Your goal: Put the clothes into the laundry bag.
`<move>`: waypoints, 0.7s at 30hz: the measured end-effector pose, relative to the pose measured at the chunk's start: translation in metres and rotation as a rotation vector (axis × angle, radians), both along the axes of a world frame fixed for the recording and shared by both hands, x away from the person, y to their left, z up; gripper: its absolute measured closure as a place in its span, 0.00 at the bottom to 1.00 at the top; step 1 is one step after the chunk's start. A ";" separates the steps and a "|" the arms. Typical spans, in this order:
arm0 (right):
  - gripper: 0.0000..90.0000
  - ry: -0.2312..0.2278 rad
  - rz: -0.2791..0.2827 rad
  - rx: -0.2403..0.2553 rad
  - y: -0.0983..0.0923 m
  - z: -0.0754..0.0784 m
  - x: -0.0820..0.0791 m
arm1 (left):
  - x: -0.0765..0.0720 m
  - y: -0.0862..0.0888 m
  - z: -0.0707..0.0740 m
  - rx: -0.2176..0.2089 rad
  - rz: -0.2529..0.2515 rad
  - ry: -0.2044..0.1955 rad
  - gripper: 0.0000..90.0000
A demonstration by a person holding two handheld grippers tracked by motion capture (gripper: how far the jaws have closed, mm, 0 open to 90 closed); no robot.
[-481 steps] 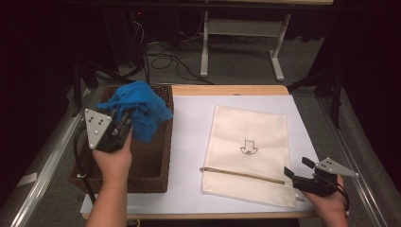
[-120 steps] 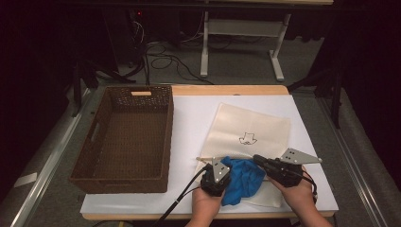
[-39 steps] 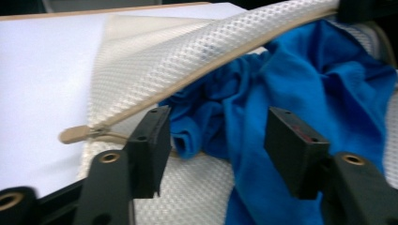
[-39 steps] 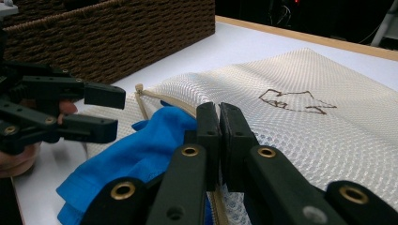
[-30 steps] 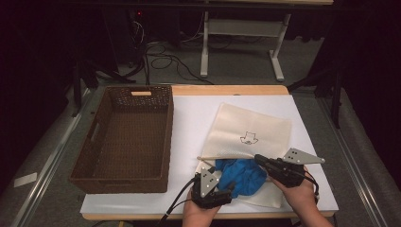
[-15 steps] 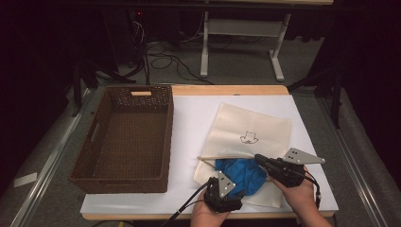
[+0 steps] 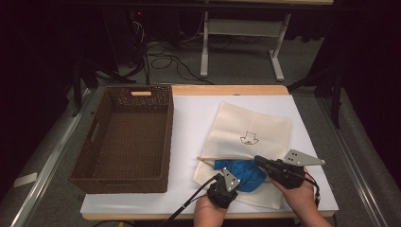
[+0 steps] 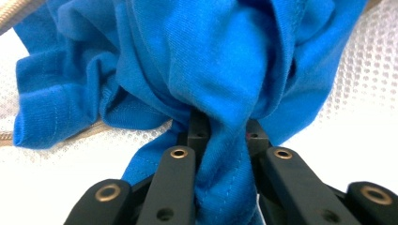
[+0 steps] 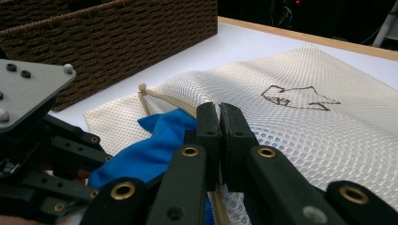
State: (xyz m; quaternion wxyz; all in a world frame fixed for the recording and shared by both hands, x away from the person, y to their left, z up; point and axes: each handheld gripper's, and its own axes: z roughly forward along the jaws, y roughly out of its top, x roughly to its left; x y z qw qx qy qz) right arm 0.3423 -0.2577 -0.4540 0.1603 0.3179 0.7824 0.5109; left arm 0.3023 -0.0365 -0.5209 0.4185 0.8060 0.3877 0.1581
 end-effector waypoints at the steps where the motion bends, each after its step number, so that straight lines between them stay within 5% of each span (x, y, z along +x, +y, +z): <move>1: 0.98 0.002 0.001 0.002 0.000 0.000 0.000 | 0.000 0.002 0.000 -0.015 0.008 -0.001 0.89; 11: 0.98 -0.003 0.001 0.005 0.001 0.000 0.000 | 0.006 0.019 0.009 -0.128 0.068 -0.037 0.90; 21: 0.98 0.001 -0.001 0.011 0.000 0.000 0.000 | 0.013 0.011 0.011 -0.147 0.083 -0.055 0.90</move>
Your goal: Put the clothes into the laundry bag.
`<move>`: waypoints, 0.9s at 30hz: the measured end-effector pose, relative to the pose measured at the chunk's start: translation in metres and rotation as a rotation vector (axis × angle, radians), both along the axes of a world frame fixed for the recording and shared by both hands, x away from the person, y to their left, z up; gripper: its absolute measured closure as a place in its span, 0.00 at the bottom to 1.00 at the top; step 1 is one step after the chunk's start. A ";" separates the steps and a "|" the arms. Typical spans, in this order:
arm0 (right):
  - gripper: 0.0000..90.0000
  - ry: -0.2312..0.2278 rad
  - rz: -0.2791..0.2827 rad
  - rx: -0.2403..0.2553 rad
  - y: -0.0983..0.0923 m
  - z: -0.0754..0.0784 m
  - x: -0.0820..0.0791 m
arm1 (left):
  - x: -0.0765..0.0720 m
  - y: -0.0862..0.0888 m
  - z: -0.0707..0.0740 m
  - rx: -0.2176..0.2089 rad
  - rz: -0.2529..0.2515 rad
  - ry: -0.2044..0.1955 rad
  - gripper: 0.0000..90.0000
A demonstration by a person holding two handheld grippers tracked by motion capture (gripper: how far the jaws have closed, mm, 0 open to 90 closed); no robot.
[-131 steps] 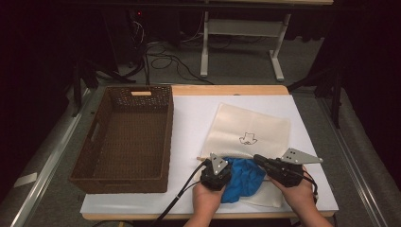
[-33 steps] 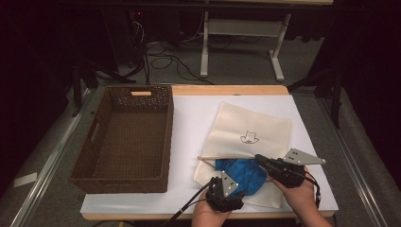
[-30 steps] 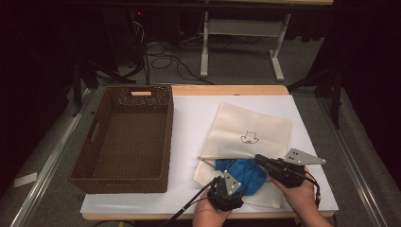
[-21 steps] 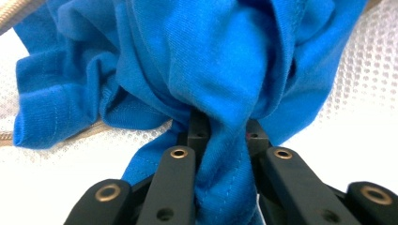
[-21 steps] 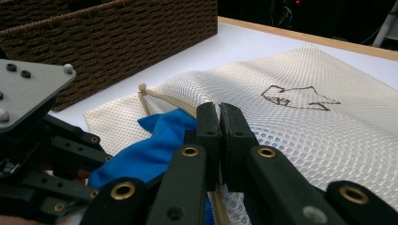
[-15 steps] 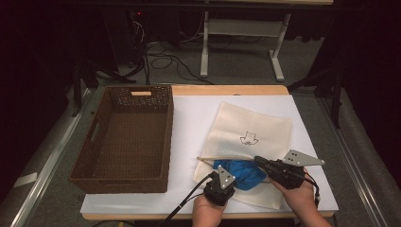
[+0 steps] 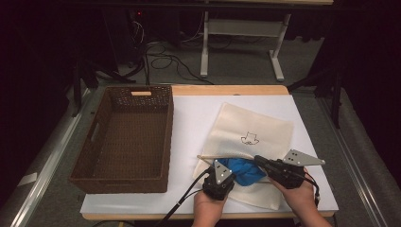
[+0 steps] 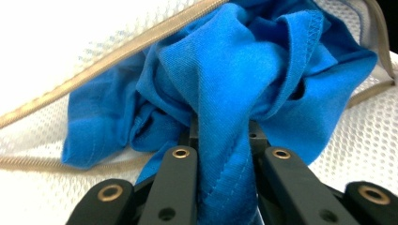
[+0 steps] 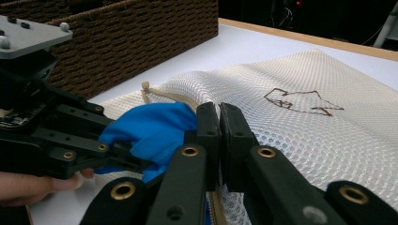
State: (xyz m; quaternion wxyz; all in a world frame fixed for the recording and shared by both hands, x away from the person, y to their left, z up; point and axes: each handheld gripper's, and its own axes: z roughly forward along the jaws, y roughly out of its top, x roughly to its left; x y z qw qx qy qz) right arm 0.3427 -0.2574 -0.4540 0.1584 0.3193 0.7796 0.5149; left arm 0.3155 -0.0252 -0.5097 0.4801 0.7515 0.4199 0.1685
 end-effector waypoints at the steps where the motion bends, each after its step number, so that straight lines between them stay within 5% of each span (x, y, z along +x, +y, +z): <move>1: 0.98 -0.001 0.001 0.000 0.000 0.000 0.000 | 0.001 -0.001 0.000 0.002 0.000 0.001 0.90; 21: 0.98 -0.013 0.016 0.024 0.001 0.007 -0.001 | 0.028 -0.026 0.006 0.039 0.044 -0.019 0.88; 27: 0.98 -0.013 0.023 0.011 0.001 0.005 0.000 | 0.026 -0.022 -0.002 0.030 0.018 0.006 0.74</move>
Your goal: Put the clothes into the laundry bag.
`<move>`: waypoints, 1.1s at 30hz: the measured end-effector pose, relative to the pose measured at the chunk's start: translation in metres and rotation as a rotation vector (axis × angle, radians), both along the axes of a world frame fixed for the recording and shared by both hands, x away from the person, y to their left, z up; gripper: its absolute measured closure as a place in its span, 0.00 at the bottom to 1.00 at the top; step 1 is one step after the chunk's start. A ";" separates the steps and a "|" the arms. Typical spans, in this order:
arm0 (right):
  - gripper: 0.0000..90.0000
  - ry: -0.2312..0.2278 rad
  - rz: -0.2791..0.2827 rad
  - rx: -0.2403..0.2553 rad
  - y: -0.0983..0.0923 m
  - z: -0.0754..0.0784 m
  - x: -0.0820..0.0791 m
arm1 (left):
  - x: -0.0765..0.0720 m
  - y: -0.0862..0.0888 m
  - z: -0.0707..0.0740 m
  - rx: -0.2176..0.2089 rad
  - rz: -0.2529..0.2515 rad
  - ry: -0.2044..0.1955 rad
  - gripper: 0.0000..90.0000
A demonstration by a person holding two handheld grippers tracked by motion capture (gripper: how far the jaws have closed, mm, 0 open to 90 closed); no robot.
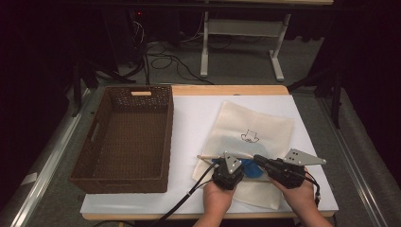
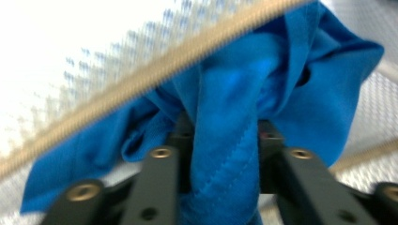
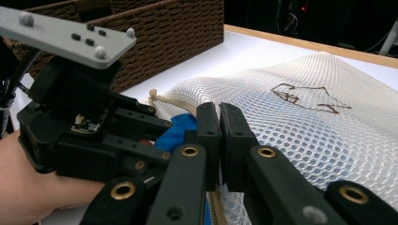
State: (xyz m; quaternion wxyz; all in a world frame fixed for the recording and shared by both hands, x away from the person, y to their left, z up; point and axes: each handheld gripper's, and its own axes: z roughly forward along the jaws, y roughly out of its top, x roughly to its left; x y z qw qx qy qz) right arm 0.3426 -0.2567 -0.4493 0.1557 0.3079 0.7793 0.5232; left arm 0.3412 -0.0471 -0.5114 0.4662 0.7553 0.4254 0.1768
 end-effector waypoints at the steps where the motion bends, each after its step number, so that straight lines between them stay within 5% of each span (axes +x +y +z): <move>1: 0.98 0.000 -0.001 -0.001 0.000 0.000 0.000 | -0.002 0.003 -0.001 -0.002 -0.002 0.004 0.69; 6: 0.98 -0.002 0.000 -0.006 0.001 0.000 -0.001 | -0.016 0.019 -0.004 0.003 -0.023 0.013 0.50; 17: 0.98 0.000 -0.003 -0.001 0.000 0.000 -0.002 | -0.042 0.033 -0.002 0.017 -0.055 -0.022 0.39; 21: 0.98 0.000 -0.003 0.000 0.000 0.000 -0.002 | -0.038 0.034 -0.002 -0.026 -0.088 0.007 0.62; 28: 0.98 0.000 -0.003 -0.004 0.000 0.000 -0.003 | -0.019 0.007 -0.006 0.029 -0.088 0.038 0.90; 33: 0.98 0.000 -0.002 0.000 -0.001 -0.001 -0.003 | -0.008 -0.006 -0.004 0.037 -0.078 0.039 0.93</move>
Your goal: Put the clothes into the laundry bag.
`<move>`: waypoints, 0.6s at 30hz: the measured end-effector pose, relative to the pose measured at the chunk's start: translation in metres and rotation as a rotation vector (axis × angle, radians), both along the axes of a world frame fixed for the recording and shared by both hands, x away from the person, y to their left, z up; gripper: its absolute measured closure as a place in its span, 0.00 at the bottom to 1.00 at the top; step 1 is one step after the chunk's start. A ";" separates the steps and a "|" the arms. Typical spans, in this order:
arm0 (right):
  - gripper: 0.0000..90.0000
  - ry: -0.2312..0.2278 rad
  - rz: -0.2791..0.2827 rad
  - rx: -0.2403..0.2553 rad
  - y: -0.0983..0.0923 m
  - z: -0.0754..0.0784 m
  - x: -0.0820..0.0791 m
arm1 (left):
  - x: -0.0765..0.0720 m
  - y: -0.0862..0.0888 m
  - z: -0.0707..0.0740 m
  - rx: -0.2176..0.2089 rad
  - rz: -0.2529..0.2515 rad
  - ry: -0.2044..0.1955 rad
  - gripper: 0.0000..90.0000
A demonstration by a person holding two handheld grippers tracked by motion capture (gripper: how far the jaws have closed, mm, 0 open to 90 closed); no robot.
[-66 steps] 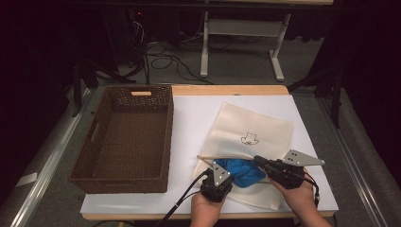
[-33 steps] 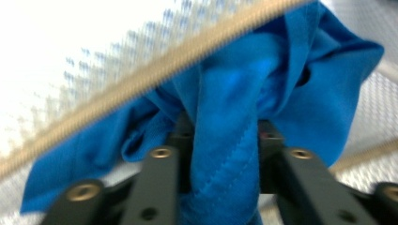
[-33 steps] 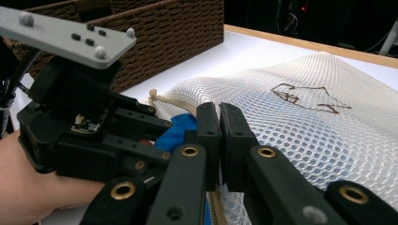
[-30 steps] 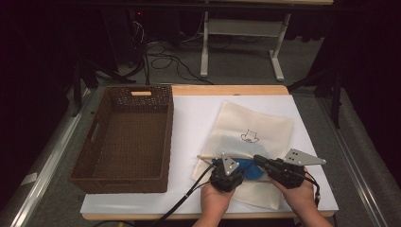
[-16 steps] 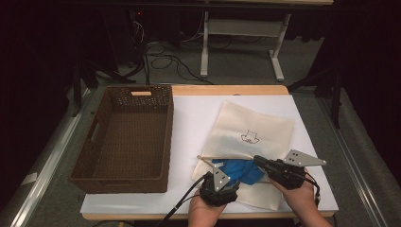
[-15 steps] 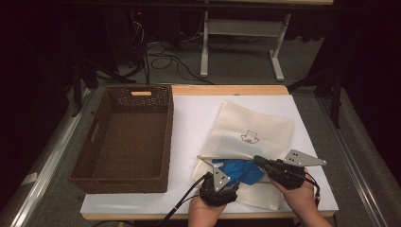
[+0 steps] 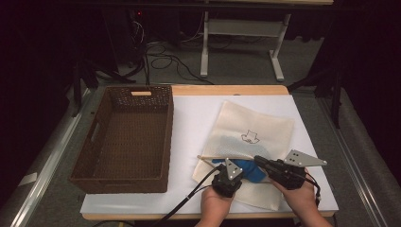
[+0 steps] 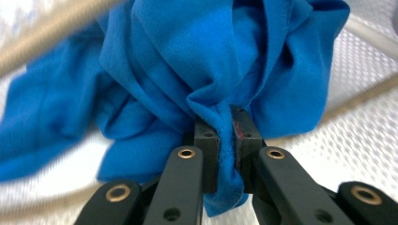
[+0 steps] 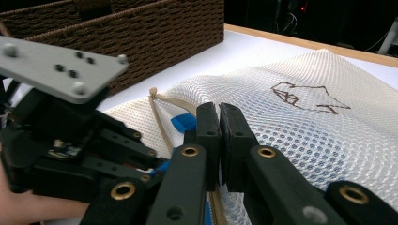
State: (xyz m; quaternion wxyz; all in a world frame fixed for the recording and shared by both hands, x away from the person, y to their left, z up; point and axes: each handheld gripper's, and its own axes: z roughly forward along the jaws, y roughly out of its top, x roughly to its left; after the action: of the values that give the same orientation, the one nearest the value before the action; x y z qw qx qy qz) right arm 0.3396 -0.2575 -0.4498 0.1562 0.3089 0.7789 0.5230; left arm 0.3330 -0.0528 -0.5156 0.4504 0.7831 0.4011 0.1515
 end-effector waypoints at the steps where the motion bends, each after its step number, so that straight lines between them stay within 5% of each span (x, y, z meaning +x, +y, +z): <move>1: 0.98 -0.001 -0.001 0.000 0.000 0.000 0.000 | 0.003 -0.002 0.002 -0.003 0.007 -0.006 0.93; 7: 0.98 0.000 -0.012 0.000 0.000 -0.001 0.002 | 0.023 -0.025 0.011 0.008 0.009 -0.079 0.93; 12: 0.98 0.016 -0.026 0.008 -0.005 -0.003 0.004 | 0.026 -0.039 0.009 -0.015 0.009 -0.092 0.91; 18: 0.98 0.013 -0.020 0.003 -0.005 -0.003 0.003 | 0.025 -0.034 0.004 -0.032 0.000 -0.075 0.83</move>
State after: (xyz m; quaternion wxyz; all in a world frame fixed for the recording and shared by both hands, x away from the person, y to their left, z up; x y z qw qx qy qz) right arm 0.3427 -0.2621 -0.4530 0.1561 0.3203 0.7759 0.5206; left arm 0.3585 -0.0873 -0.5111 0.4777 0.7696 0.3863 0.1741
